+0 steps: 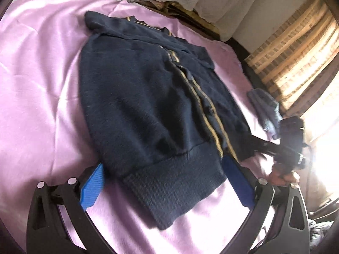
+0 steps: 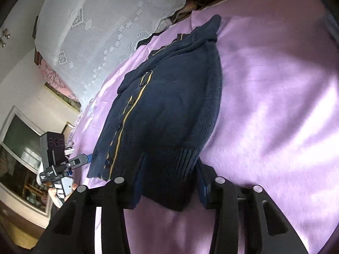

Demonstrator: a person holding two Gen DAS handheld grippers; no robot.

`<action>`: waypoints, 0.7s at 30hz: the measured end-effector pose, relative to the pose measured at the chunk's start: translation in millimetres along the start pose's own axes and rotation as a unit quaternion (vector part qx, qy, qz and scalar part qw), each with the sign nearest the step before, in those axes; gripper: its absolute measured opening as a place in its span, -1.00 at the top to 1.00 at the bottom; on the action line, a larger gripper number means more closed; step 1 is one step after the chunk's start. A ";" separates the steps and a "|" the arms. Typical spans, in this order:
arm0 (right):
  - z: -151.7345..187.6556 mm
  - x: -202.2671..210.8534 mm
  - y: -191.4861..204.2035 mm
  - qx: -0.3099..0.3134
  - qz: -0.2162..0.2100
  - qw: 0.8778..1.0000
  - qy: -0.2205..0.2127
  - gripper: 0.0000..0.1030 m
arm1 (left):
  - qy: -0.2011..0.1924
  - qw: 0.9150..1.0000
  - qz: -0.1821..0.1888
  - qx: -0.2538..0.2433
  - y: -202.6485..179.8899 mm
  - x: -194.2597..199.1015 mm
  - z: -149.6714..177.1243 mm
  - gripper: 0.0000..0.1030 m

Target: Fold small clothes

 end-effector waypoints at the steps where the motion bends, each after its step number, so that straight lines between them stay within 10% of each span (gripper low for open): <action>1: -1.9 -2.5 -1.3 -0.008 -0.006 1.000 0.001 0.37 | 0.000 1.000 0.017 0.007 0.0 -1.3 -3.3 -0.91; 6: -5.5 -9.0 -2.6 -0.031 -0.035 0.999 0.002 0.60 | -0.007 0.999 0.036 0.014 -3.7 -2.5 -6.8 -0.86; 21: -0.4 -14.7 6.7 -0.001 -0.029 0.999 0.013 0.67 | -0.005 0.999 0.028 0.033 9.9 -1.6 -2.2 0.17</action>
Point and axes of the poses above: each gripper's, at about its wrist camera, not at the fingertips, and x roughly against the way its jaws point, y to its left, z to its underside, the point moved 8 cm from there along -x, roughly the way its jaws point, and after that the axes turned 8 degrees about -z, right-handed, at the moved point
